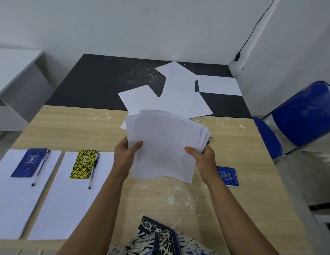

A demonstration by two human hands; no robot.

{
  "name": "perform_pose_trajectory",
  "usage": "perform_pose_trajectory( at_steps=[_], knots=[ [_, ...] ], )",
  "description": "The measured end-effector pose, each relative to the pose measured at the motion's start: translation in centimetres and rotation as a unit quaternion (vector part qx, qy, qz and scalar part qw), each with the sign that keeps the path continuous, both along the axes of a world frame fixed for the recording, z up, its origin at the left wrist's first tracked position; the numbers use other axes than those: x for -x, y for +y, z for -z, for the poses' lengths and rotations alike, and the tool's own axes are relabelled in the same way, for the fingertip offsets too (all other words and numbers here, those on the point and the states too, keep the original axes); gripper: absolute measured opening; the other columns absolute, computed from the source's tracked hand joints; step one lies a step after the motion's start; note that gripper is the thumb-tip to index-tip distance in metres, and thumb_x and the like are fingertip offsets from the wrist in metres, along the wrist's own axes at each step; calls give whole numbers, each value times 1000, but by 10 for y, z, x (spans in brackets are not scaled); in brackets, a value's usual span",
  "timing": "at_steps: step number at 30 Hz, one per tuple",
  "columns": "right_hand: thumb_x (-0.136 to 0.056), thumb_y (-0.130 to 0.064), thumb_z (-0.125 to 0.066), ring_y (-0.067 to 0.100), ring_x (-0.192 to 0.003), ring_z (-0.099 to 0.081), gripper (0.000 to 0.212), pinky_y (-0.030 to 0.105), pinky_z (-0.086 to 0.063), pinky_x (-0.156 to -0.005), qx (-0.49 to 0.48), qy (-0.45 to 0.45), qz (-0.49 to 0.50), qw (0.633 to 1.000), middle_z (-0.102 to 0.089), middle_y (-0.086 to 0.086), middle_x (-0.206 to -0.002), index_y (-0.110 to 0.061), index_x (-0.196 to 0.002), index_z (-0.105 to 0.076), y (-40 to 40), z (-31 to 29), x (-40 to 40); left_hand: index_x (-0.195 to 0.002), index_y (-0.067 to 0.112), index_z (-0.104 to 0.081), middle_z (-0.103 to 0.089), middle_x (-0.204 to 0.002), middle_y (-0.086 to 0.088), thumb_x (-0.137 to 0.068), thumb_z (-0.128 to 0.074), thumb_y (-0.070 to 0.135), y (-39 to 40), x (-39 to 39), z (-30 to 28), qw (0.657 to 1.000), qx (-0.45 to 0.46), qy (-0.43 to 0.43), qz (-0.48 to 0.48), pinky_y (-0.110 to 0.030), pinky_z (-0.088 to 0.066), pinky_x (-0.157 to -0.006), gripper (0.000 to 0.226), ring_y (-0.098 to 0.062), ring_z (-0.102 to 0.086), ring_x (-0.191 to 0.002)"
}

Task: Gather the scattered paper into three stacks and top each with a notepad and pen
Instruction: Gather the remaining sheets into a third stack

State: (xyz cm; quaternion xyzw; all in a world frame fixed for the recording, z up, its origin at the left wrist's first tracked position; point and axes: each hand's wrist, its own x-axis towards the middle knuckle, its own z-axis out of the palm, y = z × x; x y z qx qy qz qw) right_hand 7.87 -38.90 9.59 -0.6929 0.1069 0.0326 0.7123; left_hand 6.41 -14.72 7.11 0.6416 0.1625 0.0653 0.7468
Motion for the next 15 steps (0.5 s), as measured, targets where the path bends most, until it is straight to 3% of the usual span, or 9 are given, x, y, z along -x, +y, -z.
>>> perform_pose_trajectory(
  at_steps=[9, 15],
  knots=[
    [-81, 0, -67, 25, -88, -66, 23, 39, -52, -75, 8, 19, -5, 1000, -71, 2, -91, -21, -91, -68, 3, -2, 2, -102, 20, -69, -73, -99, 1, -69, -69, 29, 1, 1, 5, 997, -52, 55, 15, -52, -54, -87, 34, -23, -68, -94],
    [-70, -12, -61, 15, -77, -64, 22, 28, -51, -63, -27, -22, -19, 999, -67, -3, -82, -16, -91, -66, 0, -9, 4, -107, 9, -66, -70, -98, -4, -72, -59, 20, 3, 2, -8, 999, -52, 9, 12, -33, -51, -71, 37, -21, -65, -91]
  ],
)
